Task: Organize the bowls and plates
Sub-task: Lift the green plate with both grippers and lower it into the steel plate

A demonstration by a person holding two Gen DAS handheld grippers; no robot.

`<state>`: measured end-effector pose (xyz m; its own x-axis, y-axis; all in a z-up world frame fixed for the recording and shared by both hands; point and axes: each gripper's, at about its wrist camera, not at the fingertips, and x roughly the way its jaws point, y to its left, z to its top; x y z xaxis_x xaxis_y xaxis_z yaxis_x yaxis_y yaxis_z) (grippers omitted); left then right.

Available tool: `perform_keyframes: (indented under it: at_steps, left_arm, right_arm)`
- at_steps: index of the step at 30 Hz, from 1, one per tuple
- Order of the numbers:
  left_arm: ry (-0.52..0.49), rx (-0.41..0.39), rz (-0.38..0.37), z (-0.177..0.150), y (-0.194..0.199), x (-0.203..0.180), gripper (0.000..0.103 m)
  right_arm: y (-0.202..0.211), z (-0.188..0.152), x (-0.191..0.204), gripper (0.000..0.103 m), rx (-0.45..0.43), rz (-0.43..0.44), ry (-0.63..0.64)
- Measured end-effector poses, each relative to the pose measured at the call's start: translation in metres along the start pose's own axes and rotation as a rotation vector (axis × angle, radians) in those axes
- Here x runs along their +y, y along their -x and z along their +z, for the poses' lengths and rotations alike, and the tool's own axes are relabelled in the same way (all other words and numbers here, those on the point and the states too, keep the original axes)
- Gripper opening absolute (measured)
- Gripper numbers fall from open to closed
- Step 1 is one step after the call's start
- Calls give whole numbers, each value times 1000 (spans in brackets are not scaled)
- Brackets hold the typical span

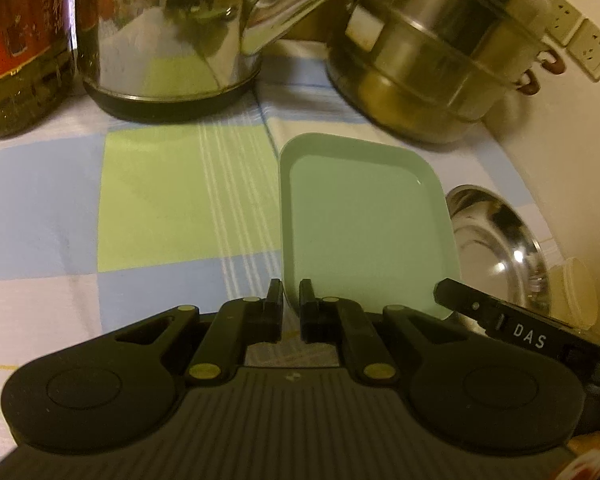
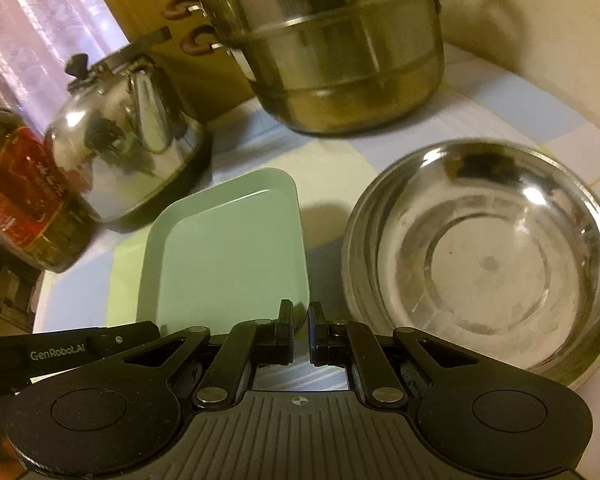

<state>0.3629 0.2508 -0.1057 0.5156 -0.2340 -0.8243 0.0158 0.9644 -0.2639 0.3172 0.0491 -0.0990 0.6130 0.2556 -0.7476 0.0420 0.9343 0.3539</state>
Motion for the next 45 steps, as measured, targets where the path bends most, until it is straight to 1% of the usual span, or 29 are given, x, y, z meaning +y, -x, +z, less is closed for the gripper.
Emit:
perform_keyframes:
  at_steps: [7,11,18,23,31,37,45]
  left_arm:
    - [-43,-14,-47,-6,13,-36,6]
    - [-76,-6,-76,-13,9,-61,6]
    - [-122,21,-126,-27,2,-101,6]
    - [-141,40,-141,-32,-5,-122,6]
    - [-141,70,-126,-40,-21,-143,6]
    - [-125,92,-95,-42,-38,-152,7]
    - [-117,102,-49,-35,-58,-158,8]
  right_arm:
    - [32,1,-25,7,-29,-15,-20]
    - [49,1,-45,7,-47,-51,-50]
    - [72,-1,-81,7,-52,-105,-102]
    - [85,-4,-100,7,-53,-134,-126]
    - [86,-5,-124,7,-18,-166,-137]
    - [75,-1,-135,7,17,-182,-118]
    - [56,7,-146,7,35,-193,-86]
